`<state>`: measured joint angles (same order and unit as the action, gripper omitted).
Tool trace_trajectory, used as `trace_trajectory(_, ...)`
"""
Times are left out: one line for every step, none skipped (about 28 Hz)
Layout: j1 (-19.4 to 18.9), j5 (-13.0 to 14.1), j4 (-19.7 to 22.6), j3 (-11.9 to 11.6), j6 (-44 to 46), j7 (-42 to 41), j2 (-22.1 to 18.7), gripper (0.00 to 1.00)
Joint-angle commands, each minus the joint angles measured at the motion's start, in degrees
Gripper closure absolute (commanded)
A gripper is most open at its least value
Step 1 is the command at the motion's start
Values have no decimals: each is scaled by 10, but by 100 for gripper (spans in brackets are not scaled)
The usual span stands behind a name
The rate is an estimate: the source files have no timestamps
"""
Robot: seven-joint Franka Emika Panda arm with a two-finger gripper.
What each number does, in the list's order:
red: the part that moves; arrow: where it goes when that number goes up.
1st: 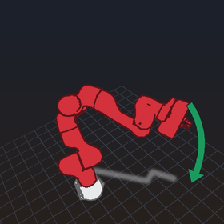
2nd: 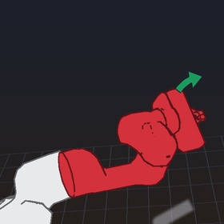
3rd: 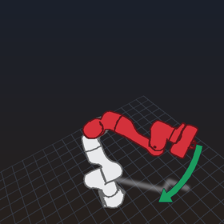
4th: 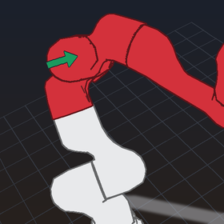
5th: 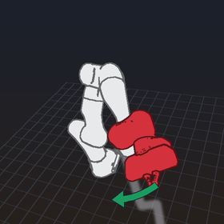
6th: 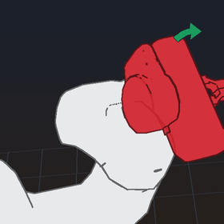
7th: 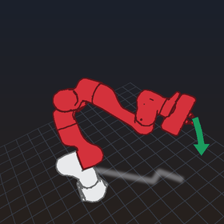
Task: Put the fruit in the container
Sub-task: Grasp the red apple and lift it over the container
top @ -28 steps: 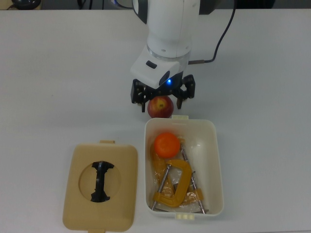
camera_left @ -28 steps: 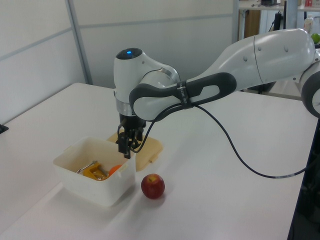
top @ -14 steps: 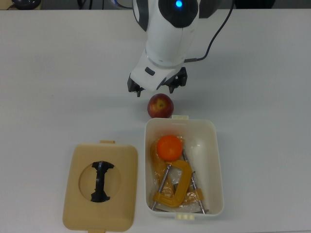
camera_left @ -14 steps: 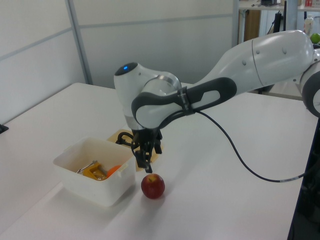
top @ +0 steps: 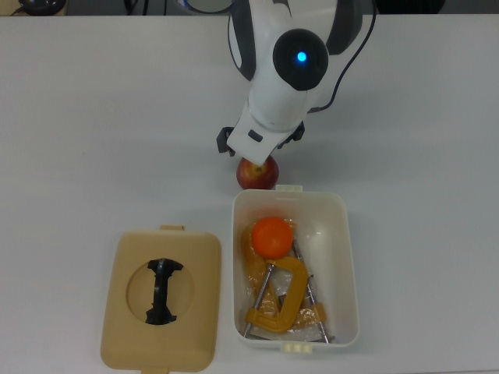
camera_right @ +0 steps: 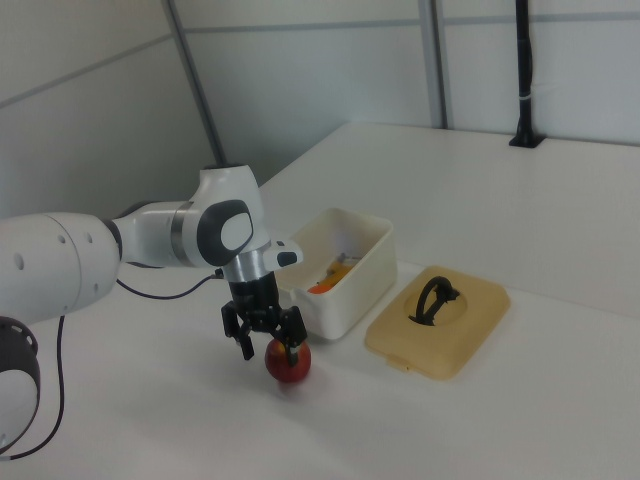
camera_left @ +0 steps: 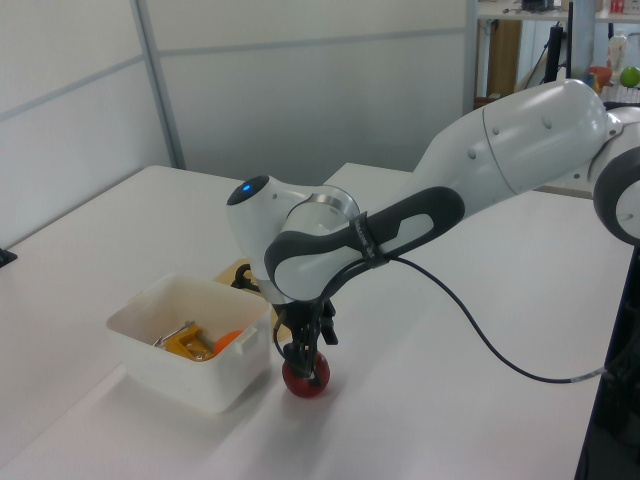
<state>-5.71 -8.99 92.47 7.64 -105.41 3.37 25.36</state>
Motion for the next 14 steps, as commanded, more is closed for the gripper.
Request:
trace_trajectory(-3,-23,3,-2,-39,-9,13,0)
trace_trajectory(-3,-25,2,-2,-44,-9,17,0)
trace_trajectory(-3,-26,2,-2,-48,-9,21,0)
trace_trajectory(-3,-31,-1,-2,-54,-8,27,0)
trace_trajectory(-3,-34,-2,-2,-58,-8,29,0)
trace_trajectory(-3,-36,-3,-2,-61,-7,31,0)
trace_trajectory(-3,-38,-3,-2,-64,-7,34,0)
trace_trajectory(-3,-38,-3,-2,-67,-8,35,0)
trace_trajectory(-4,-38,-3,-2,-69,-8,35,0)
trace_trajectory(-4,-38,-3,-2,-69,-10,35,15)
trace_trajectory(-4,-38,-3,-2,-69,-10,34,27)
trace_trajectory(-4,-38,-3,-2,-67,-11,34,38)
trace_trajectory(-4,-38,-4,-2,-66,-12,33,50)
trace_trajectory(-4,-37,-4,-2,-64,-14,31,63)
